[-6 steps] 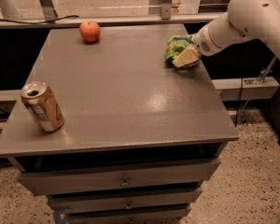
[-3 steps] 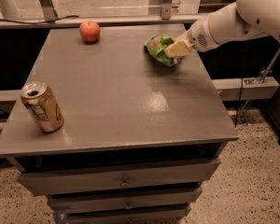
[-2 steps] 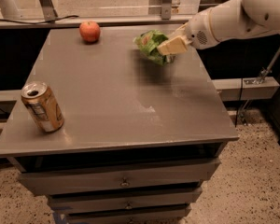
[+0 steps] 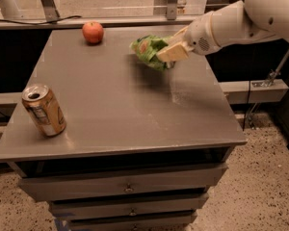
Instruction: Move green rice chip bag near orange can
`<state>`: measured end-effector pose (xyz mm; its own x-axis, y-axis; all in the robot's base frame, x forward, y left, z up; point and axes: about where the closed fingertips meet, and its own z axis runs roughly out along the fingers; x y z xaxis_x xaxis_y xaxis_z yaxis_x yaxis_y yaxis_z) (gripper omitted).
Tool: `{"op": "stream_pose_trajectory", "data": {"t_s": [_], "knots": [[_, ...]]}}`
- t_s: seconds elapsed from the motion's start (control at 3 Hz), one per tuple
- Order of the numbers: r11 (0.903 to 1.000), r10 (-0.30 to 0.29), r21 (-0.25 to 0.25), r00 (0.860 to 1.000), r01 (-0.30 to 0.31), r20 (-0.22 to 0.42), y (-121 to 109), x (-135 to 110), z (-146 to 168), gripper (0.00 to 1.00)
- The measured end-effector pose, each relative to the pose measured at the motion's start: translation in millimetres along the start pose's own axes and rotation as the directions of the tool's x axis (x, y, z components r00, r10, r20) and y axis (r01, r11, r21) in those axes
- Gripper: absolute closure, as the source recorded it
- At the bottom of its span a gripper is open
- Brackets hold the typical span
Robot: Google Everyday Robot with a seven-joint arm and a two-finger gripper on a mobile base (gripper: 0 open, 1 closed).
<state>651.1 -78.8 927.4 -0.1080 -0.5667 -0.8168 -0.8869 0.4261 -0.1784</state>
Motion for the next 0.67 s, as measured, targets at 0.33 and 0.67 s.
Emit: {"op": "stream_pose_trajectory", "data": {"t_s": [0.33, 0.67], "knots": [[0.9786, -0.193, -0.070, 0.981, 0.194, 0.016, 54.9, -6.1, 18.9, 1.00], [0.9277, -0.348, -0.134, 0.937, 0.349, 0.031, 102.4, 0.9, 41.2, 1.00]]}}
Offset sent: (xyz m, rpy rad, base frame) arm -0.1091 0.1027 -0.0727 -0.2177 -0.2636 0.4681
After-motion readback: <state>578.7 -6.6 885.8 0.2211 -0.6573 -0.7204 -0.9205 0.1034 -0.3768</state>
